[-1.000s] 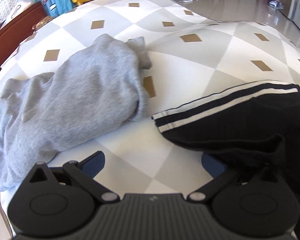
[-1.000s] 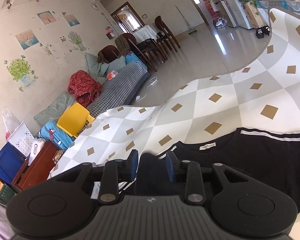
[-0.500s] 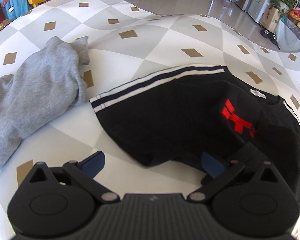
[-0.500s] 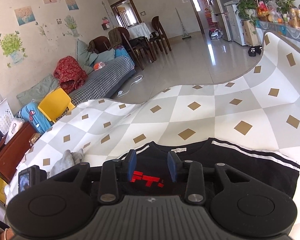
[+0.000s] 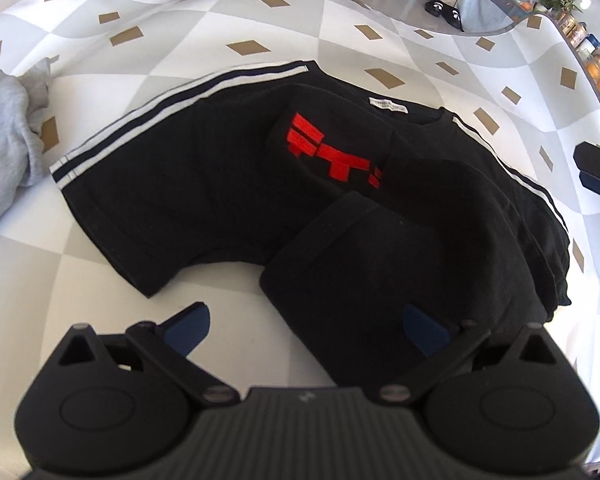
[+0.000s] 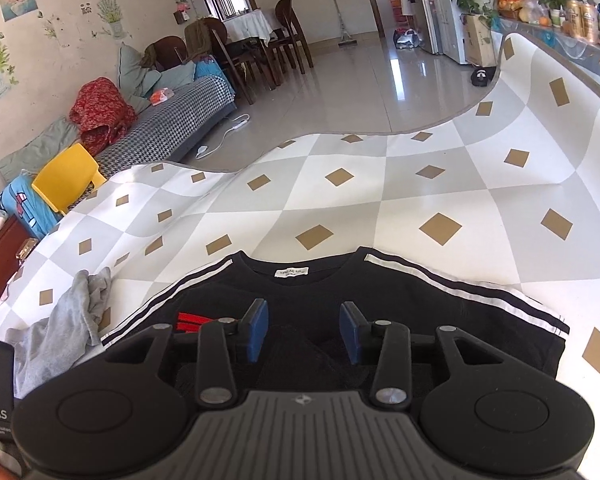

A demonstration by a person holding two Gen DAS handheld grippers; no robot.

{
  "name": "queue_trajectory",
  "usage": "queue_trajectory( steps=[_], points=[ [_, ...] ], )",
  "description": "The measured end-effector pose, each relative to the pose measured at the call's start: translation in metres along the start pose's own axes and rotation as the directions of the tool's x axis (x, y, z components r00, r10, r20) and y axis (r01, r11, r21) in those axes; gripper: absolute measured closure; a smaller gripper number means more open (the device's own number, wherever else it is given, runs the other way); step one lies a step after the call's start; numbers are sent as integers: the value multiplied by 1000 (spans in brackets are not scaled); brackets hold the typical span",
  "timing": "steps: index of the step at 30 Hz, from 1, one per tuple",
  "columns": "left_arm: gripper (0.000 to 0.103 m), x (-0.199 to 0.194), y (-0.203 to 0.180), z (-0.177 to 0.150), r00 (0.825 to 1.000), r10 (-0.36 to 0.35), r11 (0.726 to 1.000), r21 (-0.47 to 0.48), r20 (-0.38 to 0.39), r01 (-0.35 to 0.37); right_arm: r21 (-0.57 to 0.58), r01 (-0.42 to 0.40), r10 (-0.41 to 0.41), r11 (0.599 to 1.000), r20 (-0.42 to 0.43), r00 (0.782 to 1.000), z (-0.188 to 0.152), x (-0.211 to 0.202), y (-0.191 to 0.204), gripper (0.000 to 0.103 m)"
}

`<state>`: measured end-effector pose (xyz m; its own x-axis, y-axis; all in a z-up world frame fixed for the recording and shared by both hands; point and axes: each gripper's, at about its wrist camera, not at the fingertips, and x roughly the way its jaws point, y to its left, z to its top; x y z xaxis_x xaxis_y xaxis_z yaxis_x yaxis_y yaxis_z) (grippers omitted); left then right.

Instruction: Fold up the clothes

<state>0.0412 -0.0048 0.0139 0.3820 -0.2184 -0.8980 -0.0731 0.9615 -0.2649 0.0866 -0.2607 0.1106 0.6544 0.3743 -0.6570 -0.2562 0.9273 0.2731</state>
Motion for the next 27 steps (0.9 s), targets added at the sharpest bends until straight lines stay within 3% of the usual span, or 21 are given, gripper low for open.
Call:
queue_trajectory(
  steps=[15,22,27],
  points=[
    [0,21,-16,3,997,-67,998,16,-24,67,-60,8,-18,998,-161,987,-14,67,2,60],
    [1,23,-14,2,997,-81,997,13,-8,81,-160,-21,-12,987,-198,980,-25,83,21,61],
    [21,19,-12,5,996,-81,997,5,24,81,-189,0,-37,982,-194,980,-27,82,27,88]
  ],
)
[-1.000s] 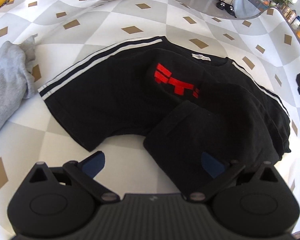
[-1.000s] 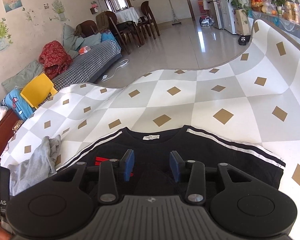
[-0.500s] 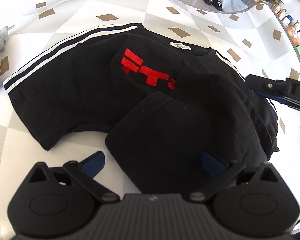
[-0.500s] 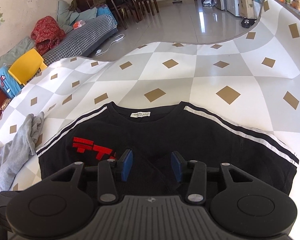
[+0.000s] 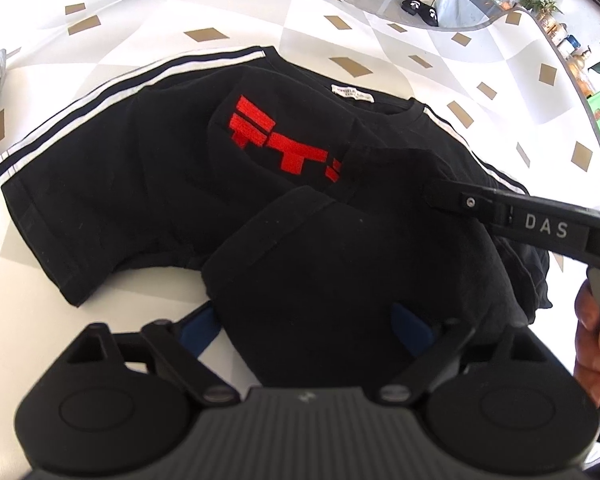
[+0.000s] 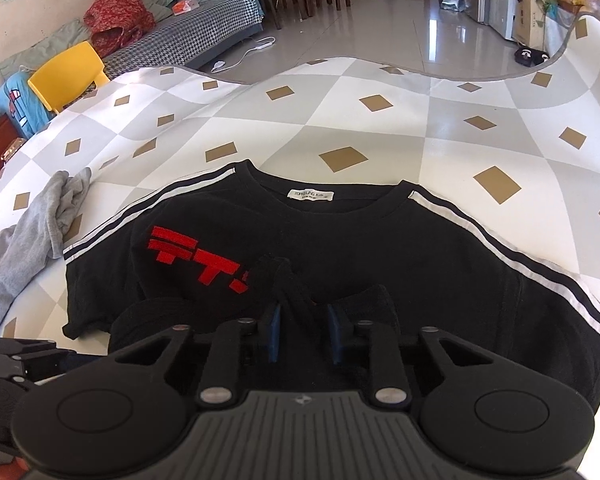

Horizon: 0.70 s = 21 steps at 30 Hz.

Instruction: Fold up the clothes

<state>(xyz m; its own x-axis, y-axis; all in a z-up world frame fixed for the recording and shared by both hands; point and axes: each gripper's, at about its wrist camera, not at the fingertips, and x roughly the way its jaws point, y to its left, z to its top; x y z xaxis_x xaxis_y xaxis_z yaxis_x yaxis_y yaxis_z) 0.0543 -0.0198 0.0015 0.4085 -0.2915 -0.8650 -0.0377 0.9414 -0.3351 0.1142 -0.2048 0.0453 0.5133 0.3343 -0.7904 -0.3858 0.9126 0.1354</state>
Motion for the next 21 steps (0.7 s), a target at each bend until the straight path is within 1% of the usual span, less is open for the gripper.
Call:
queue_trajectory(
  steps=[1,3,5,8,11,13,16,17,18,21],
  points=[
    [23,-1,1,1,1000,4,1000,-2,7,-4,-9,-5,5,1000,9,1000,0,-2,2,90],
    [32,-3,3,3,999,21,1000,-13,24,-21,-27,-16,16,1000,27,999,0,-8,5,92],
    [35,-7,7,6,998,41,999,-28,45,-40,-42,-32,34,999,61,998,1,-17,9,92],
    [37,-14,14,10,993,79,996,-51,84,-74,-40,-66,70,997,103,992,3,-31,11,93],
    [37,-23,19,16,983,126,991,-60,131,-119,-46,-88,93,995,132,987,4,-47,13,93],
    [37,-29,23,18,979,139,989,-71,148,-129,-54,-97,103,994,140,985,2,-57,13,93],
    [31,-38,30,19,980,119,990,-97,159,-104,-91,-103,116,991,142,983,-5,-71,13,93],
    [28,-40,30,19,980,112,990,-98,165,-97,-103,-110,124,989,141,982,-8,-75,13,93],
    [25,-42,31,18,979,109,991,-95,171,-94,-117,-114,129,987,136,982,-13,-79,14,93],
    [20,-47,27,16,976,112,993,-67,188,-101,-161,-124,143,979,116,983,-26,-90,15,93]
  ],
)
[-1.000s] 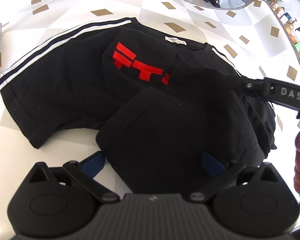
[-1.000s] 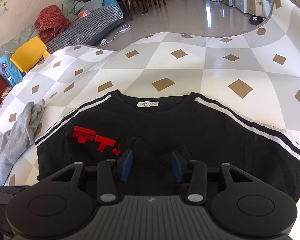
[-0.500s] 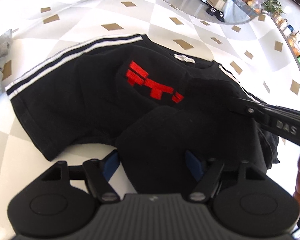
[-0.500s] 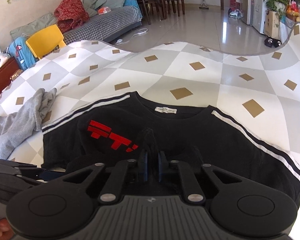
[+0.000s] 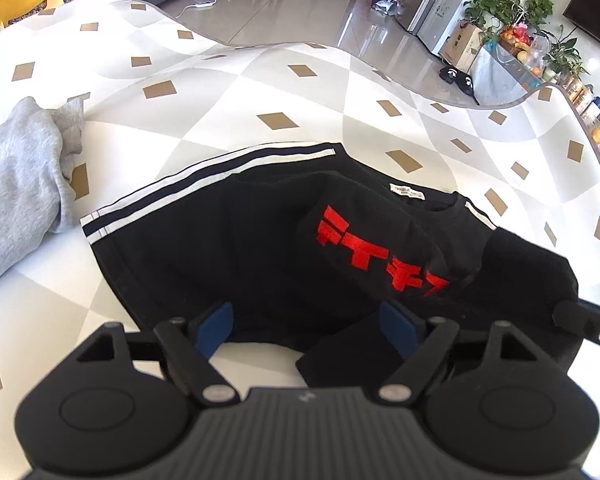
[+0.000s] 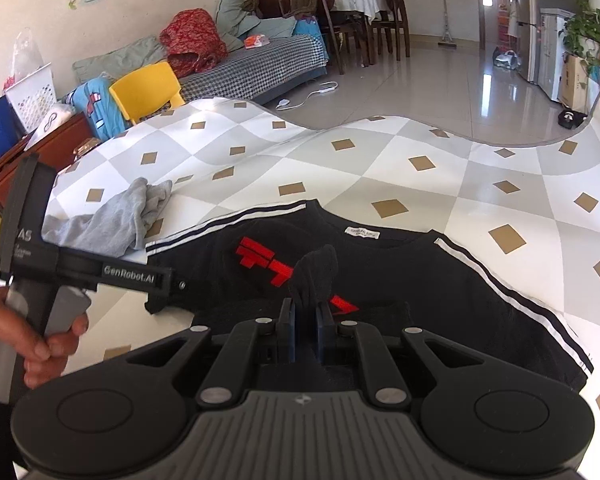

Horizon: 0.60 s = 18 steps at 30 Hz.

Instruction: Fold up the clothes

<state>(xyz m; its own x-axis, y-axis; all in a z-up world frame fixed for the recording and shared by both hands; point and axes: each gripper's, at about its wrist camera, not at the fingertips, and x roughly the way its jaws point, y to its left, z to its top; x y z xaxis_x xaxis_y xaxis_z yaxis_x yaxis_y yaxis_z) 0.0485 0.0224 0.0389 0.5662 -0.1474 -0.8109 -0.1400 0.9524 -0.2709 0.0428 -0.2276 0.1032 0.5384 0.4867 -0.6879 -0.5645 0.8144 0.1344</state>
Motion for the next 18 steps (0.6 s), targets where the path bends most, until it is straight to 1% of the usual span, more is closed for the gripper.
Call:
queue_trajectory(
  steps=[4,6,10,15,17,18],
  points=[
    [16,1,-3,-3,1000,8,1000,29,-7,-7,-86,-26,20,996,-67,998,-20,-9,10,93],
    [12,3,-3,-6,1000,17,999,40,-15,-16,-124,-39,25,992,-113,993,-30,-11,13,93],
    [10,7,-1,-11,999,30,998,49,-36,-28,-178,-69,35,982,-190,981,-52,-12,16,93],
    [8,12,-1,-15,998,7,999,44,-66,-4,-181,-55,10,982,-241,970,-65,-11,10,92],
    [6,13,-5,-17,998,7,998,61,-69,-3,-179,-52,6,982,-253,968,-67,-12,7,92],
    [6,14,-6,-18,997,8,998,69,-70,-3,-178,-44,-3,983,-258,966,-67,-12,6,90]
  ],
)
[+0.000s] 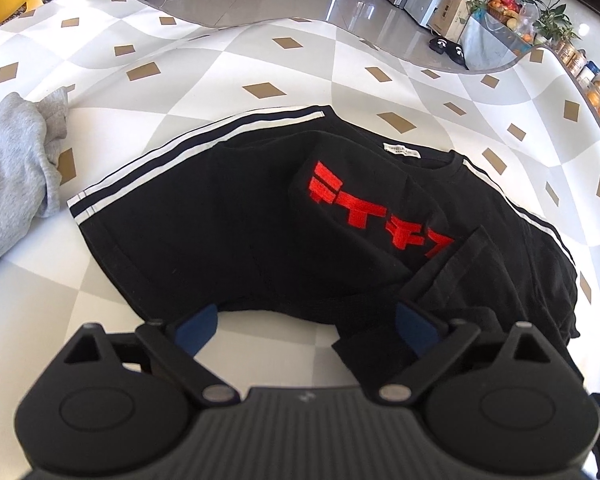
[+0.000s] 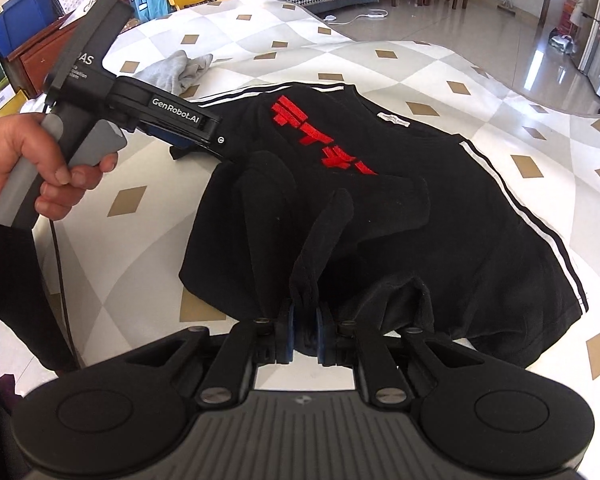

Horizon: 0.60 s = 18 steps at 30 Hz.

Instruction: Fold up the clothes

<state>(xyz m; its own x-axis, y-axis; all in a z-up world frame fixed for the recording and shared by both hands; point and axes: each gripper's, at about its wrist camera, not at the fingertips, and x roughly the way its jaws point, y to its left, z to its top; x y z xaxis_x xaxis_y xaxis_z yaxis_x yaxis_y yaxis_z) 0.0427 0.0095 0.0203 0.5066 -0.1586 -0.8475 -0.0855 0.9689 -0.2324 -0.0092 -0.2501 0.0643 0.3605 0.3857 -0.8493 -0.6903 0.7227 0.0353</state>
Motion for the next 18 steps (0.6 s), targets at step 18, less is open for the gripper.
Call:
queue_trajectory(
  steps=[18],
  points=[
    [4,19,-23,-15,995,-48,995,81,-90,56,150,-63,41,987,140,989,34,-5,-20,65]
  ],
)
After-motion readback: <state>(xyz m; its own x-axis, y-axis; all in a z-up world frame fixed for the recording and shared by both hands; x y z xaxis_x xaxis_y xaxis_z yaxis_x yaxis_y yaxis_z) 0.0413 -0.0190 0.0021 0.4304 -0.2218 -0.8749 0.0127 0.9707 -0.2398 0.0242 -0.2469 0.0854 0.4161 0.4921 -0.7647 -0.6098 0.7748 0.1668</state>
